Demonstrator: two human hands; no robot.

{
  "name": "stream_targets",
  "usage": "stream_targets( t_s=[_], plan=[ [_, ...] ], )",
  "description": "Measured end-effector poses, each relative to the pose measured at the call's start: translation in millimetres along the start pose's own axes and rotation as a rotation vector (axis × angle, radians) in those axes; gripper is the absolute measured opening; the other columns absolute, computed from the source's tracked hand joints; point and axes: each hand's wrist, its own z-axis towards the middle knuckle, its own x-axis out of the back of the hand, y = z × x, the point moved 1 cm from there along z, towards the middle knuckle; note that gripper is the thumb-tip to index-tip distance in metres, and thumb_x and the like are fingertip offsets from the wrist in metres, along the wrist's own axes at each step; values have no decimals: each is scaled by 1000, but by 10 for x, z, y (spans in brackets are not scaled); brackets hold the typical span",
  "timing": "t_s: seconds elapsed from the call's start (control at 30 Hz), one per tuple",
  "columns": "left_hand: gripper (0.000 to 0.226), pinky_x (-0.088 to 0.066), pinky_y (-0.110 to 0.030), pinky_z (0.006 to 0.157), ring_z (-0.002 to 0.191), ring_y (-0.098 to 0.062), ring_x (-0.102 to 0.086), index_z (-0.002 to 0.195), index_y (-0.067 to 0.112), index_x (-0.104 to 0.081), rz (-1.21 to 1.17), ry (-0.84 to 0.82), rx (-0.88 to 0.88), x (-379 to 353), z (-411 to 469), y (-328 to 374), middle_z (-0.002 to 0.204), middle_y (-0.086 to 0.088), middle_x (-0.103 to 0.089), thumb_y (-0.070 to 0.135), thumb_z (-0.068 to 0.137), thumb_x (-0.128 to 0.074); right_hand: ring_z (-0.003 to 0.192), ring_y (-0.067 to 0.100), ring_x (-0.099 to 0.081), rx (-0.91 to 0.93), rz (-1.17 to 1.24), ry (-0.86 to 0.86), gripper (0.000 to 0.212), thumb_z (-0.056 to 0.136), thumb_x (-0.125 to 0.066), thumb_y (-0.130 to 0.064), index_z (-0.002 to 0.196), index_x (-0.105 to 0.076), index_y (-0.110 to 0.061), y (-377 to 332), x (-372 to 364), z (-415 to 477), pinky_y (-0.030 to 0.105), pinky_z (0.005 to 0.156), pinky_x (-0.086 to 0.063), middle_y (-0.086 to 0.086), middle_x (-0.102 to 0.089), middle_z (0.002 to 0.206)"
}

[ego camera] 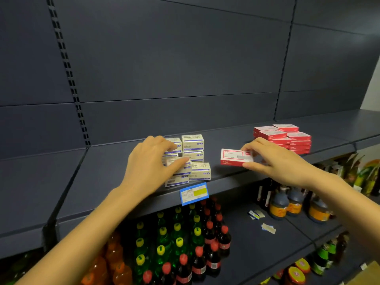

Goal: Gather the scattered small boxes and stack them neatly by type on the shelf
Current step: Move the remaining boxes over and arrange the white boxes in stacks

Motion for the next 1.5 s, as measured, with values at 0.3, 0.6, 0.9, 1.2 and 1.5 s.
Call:
stream_targets(
  t_s=[0.3,0.6,0.9,1.2,1.5],
  plan=[
    [31,-36,-27,80,99,-14,-53,102,23,-65,57,-77,-134,-268,533,678,104,9,-65,46,89,-47,105,9,-46,23,60,55,40,87,-50,-46,123,-47,-29,660,111,79,35,87,-45,-11,-48,116],
    [32,-41,-32,84,102,-16,-54,105,22,-64,111,-98,-111,-771,986,1180,106,7,-65,45,90,-47,110,9,-45,-34,71,84,38,88,-51,-43,124,-47,-31,1575,500,112,44,89,-47,-12,-48,115],
    [30,-44,-31,76,98,-14,-55,104,21,-63,141,-91,36,-1271,1140,1596,105,5,-64,42,91,-46,113,10,-47,-26,125,28,39,87,-53,-44,122,-50,-28,2450,503,275,46,93,-47,-8,-51,122],
    [29,-39,-29,78,106,-15,-54,107,22,-62,230,-109,164,-1366,983,1791,112,7,-63,41,91,-47,111,12,-49,58,185,22,31,89,-54,-39,116,-51,-24,2753,293,428,43,92,-47,-6,-55,123],
    [27,-43,-35,83,103,-19,-54,102,18,-63,305,-54,257,-1023,733,1791,107,2,-65,37,91,-49,110,10,-46,308,213,233,22,88,-54,-36,110,-54,-31,2263,328,514,32,77,-39,-12,-51,121]
  ],
)
